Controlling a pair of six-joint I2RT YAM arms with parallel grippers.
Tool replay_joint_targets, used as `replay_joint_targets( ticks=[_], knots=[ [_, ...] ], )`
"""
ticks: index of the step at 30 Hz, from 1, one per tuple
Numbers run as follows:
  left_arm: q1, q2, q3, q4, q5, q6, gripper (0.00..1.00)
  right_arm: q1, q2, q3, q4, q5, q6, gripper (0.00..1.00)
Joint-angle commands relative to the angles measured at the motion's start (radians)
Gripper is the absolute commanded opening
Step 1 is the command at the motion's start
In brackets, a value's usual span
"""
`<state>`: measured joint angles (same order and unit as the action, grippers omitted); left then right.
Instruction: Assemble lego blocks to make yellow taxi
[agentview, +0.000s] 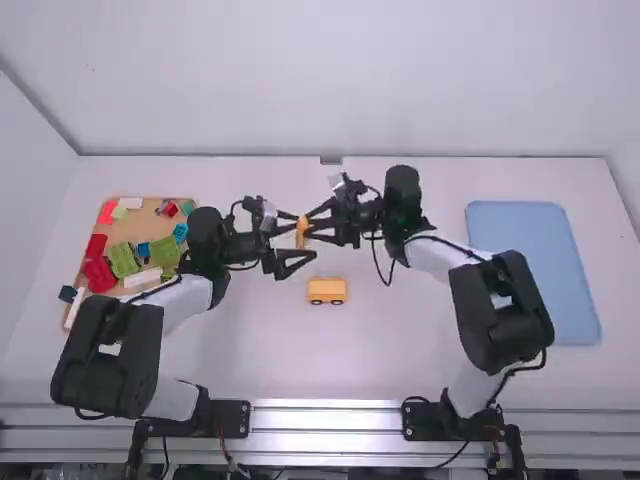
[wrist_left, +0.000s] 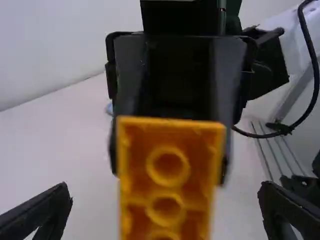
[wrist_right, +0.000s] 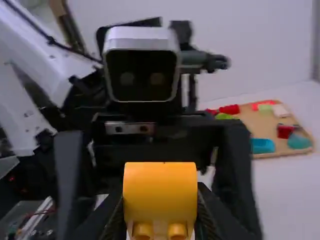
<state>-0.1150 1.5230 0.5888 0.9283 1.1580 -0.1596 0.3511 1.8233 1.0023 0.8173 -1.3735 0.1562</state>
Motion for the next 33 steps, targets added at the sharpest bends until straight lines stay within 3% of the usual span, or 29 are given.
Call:
replay_joint_targets(
  ticks=[1, 3, 10, 14, 19, 22, 26, 33],
  knots=[
    [0.004, 0.007, -0.005, -0.045, -0.093, 0.03, 0.99, -0.049, 0.006, 0.026, -0.02, 0.148, 0.005, 0.2],
    [0.02, 0.007, -0.005, -0.146, -0.172, 0.029, 0.99, -0.083, 0.006, 0.026, -0.08, 0.269, 0.003, 0.19],
    [0.012, 0.006, 0.027, -0.394, -0.361, 0.164, 0.99, -0.108, 0.0, 0.026, -0.248, 0.391, -0.077, 0.18],
    [0.01, -0.007, 0.138, -0.682, -0.495, 0.261, 0.99, -0.072, -0.061, 0.026, -0.443, 0.595, -0.177, 0.18],
    [0.024, -0.04, 0.253, -0.899, -0.65, 0.288, 0.99, -0.002, -0.146, 0.061, -0.692, 0.884, -0.28, 0.19],
    [0.018, -0.085, 0.283, -0.966, -0.76, 0.287, 0.99, 0.037, -0.157, 0.125, -0.851, 0.987, -0.343, 0.19],
    [0.01, -0.198, 0.262, -1.001, -0.893, 0.283, 0.99, 0.076, -0.113, 0.236, -1.022, 1.001, -0.432, 0.18],
    [0.01, -0.539, 0.072, -0.978, -1.14, 0.204, 0.99, 0.171, 0.019, 0.412, -1.192, 1.001, -0.574, 0.18]
  ],
)
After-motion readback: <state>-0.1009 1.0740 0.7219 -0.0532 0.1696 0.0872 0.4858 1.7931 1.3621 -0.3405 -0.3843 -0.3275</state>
